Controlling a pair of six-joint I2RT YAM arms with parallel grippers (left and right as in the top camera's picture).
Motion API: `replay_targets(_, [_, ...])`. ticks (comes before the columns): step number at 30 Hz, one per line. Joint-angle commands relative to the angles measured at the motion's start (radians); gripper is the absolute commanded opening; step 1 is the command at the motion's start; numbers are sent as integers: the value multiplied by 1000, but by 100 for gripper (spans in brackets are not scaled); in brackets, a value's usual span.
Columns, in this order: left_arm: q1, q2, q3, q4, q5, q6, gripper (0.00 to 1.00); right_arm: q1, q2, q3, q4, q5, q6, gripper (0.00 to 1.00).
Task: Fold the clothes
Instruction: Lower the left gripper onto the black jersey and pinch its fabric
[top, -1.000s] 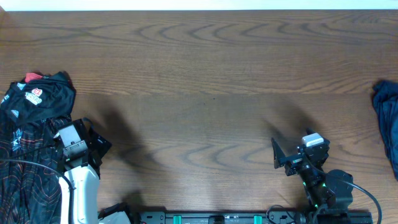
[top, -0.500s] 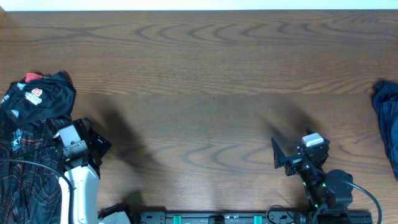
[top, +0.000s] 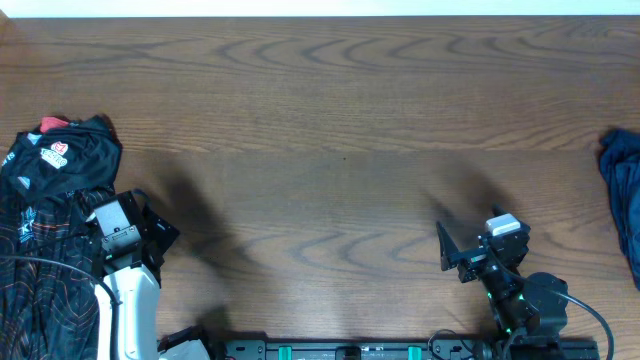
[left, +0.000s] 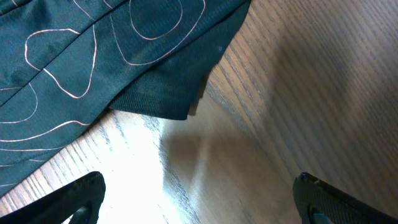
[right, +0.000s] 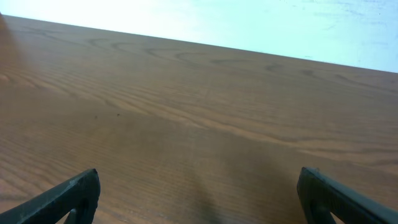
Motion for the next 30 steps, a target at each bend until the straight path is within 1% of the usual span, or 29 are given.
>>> replay_targets(1, [5, 5, 22, 3, -5, -6, 98, 10, -8, -5, 1, 2, -12, 99])
replay_targets(4, [5, 5, 22, 23, -29, -12, 98, 10, -8, -5, 1, 1, -12, 99])
replay_targets(7, [6, 5, 22, 37, -101, -56, 98, 10, -8, -5, 1, 2, -12, 99])
replay_targets(10, [24, 12, 22, 54, -126, -81, 98, 10, -8, -5, 1, 2, -12, 99])
replay_targets(16, [131, 83, 22, 74, -125, -140, 98, 10, -8, -5, 1, 2, -12, 99])
replay_targets(20, [189, 157, 22, 86, -79, -140, 99, 10, -8, -5, 1, 2, -12, 99])
replay_targets(25, [197, 225, 22, 115, -77, -140, 100, 10, -8, -5, 1, 2, -12, 99])
replay_targets(30, [197, 234, 25, 154, -53, -139, 99, 10, -8, -5, 1, 2, -12, 99])
